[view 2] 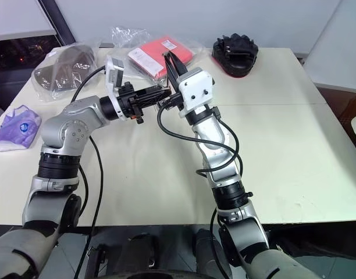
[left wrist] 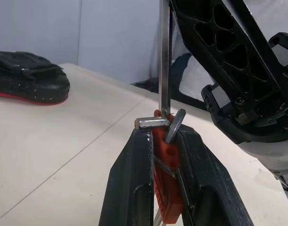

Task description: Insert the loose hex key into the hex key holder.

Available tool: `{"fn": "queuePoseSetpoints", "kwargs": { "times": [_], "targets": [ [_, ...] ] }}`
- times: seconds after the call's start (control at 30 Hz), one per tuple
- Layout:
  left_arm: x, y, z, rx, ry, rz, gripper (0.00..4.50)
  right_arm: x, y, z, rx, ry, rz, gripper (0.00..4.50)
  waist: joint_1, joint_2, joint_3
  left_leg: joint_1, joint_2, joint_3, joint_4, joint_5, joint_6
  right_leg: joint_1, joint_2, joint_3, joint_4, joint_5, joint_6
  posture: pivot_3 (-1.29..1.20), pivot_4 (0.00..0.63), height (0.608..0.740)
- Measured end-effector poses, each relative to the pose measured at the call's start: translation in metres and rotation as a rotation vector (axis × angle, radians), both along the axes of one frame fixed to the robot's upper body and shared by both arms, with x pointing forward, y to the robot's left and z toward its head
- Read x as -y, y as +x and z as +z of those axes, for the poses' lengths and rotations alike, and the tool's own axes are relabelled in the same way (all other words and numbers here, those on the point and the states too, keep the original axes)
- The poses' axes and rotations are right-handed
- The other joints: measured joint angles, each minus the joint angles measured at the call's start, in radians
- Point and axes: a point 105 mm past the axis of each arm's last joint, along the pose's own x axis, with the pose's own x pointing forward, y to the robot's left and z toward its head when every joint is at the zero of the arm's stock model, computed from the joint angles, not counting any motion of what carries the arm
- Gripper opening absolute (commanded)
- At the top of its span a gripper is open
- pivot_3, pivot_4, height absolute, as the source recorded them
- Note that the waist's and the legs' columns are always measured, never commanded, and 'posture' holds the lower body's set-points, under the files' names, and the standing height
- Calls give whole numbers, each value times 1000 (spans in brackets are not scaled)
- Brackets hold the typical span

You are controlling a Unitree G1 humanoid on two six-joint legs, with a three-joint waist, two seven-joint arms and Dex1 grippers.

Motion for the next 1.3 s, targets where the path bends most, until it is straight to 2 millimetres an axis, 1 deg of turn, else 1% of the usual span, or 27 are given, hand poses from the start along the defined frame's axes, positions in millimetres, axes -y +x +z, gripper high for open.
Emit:
{"fn": "queuePoseSetpoints", "kwargs": {
  "times": [0.23,0.67,0.93,1.03,1.13,1.23,1.3],
  "targets": [
    [0,0,-1,-9,1,3,547,0,1,-1,3,-6,-4,24,0,0,0,0,0,0,0,0,0,0,0,0,0,0,0,0,150,740],
    [1,-1,-2,-35,-7,-10,547,3,-4,-5,49,-62,-33,24,0,0,0,0,0,0,0,0,0,0,0,0,0,0,0,0,150,740],
    [1,-1,-2,-38,-5,-17,547,0,-12,-9,71,-104,-27,24,0,0,0,0,0,0,0,0,0,0,0,0,0,0,0,0,150,740],
    [1,-1,0,-33,-7,-20,547,-2,-11,-15,46,-117,-18,24,0,0,0,0,0,0,0,0,0,0,0,0,0,0,0,0,150,740],
    [-2,0,8,-11,-22,-10,547,-4,-7,-27,-32,-112,8,24,0,0,0,0,0,0,0,0,0,0,0,0,0,0,0,0,150,740],
    [-4,1,5,-23,-21,-5,547,-5,-5,-30,-102,-59,45,24,0,0,0,0,0,0,0,0,0,0,0,0,0,0,0,0,150,740],
    [-4,2,4,-27,-22,-4,547,-5,-5,-30,-115,-55,50,24,0,0,0,0,0,0,0,0,0,0,0,0,0,0,0,0,150,740]
  ]
}}
